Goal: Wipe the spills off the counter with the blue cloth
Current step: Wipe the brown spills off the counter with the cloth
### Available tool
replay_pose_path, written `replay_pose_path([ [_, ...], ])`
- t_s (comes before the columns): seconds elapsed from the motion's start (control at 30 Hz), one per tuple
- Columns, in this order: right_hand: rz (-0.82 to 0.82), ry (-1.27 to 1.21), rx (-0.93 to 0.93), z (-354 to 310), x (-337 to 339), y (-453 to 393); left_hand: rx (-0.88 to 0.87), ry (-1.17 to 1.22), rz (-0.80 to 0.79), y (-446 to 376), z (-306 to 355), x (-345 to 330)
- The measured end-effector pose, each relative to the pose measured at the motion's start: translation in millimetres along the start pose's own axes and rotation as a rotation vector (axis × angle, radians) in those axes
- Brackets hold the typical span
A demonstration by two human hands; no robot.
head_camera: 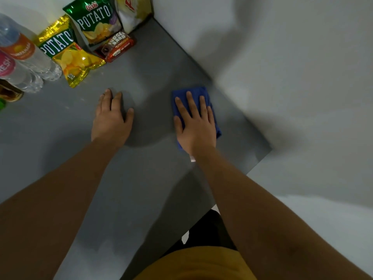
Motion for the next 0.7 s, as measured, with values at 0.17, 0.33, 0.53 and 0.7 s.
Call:
replay_pose_path([
  [0.17,0.024,0.005,0.006,24.2,11.7,-7.3,-0.135,0.018,0.021,15.4,24.8,-3.8],
  [0.33,0.047,0.046,-0.082,54.8,18.5,11.4,-0.205,-0.006,0.011,28.2,37.3,-15.7],
  [0.53,0.026,0.05,-0.233,61.6,10.6,55.7,-0.206,-0.016,0.013,41.4,38.8,-25.9],
  [0.7,0.028,0.052,-0.134,16.2,0.1,70.1,-0.213,-0.018,0.047,49.7,44.9,-24.7],
])
Point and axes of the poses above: each hand's wrist, its own y-axis away from the middle knuckle, its own x-axis out of the back of the hand, z = x × y, the point moved 10 cm from there along -y, towards the middle knuckle, and after that the axes turned 5 degrees about y, right-handed, at the moved point
